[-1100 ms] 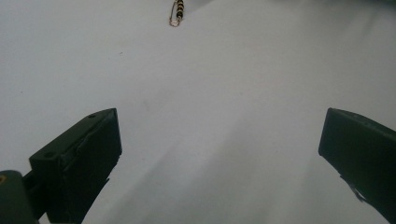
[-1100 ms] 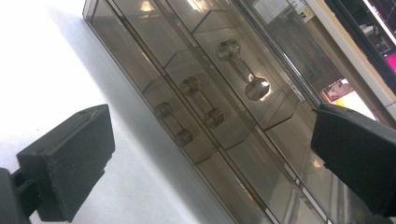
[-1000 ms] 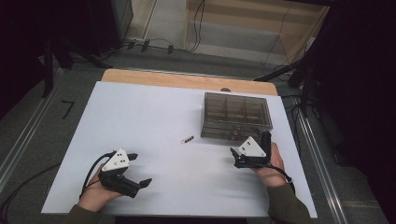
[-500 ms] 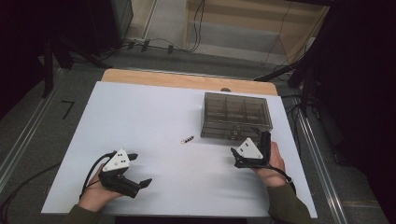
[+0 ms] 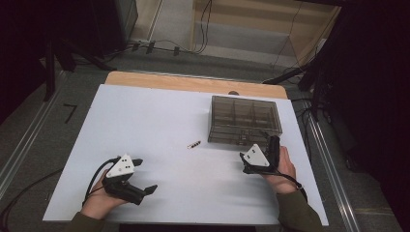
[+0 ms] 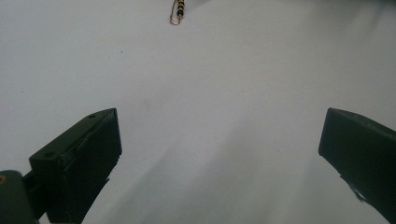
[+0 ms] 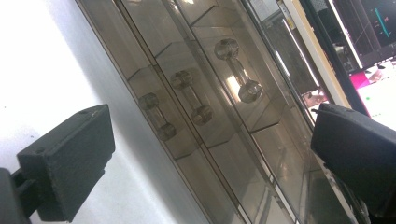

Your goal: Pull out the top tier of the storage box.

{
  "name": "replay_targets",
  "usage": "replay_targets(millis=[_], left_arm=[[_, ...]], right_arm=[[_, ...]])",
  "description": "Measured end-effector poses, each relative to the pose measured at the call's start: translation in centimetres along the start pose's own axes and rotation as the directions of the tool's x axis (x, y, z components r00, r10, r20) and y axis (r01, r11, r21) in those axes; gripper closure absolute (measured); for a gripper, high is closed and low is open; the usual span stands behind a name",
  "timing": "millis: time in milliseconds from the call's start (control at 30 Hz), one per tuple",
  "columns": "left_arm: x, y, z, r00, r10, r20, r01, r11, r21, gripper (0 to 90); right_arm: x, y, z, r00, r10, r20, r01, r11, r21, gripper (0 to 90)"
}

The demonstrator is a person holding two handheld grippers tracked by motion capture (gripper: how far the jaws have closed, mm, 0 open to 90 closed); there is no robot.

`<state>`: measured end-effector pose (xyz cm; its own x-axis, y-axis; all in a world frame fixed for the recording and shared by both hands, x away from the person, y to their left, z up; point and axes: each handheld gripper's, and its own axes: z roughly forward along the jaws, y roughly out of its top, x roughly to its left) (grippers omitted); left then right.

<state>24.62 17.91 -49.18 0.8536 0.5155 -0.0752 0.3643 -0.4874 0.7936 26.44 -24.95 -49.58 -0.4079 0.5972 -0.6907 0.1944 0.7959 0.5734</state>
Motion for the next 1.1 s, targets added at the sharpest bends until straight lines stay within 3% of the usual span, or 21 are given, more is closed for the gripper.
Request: replay_targets(millis=[567,800,1100], left_arm=[[-0.02,-0.01,0.05,1.0000,-0.001,0.000,0.001,1.0000,0.000,0.0],[-0.02,0.00,0.06,1.0000,0.003,0.001,-0.003,1.0000,0.003,0.0],[0.00,0.00,0.06,1.0000,0.003,-0.001,-0.003,1.0000,0.004,0.0]], right_arm=[[0.09,0.15,-0.15,0.9983,-0.050,0.029,0.050,0.999,-0.002,6.9],[0.08,0.16,-0.21,0.9987,-0.044,0.026,0.044,0.999,-0.006,17.6],[0.04,0.15,-0.23,0.9977,-0.063,0.027,0.063,0.998,-0.002,22.7]])
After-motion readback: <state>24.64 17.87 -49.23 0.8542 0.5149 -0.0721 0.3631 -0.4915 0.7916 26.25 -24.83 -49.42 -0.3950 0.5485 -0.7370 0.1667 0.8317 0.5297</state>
